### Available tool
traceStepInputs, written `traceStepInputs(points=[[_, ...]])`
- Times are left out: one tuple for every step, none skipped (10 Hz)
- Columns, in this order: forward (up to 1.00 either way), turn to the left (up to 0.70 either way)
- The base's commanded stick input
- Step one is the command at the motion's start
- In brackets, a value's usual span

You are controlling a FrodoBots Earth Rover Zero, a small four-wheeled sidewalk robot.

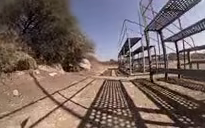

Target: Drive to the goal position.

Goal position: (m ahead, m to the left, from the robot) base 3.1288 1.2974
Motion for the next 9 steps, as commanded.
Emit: traceStepInputs(points=[[0.5,0.0],[0.5,0.0],[0.5,0.0],[0.5,0.0],[0.5,0.0],[0.5,0.0],[0.5,0.0],[0.5,0.0],[0.5,0.0]])
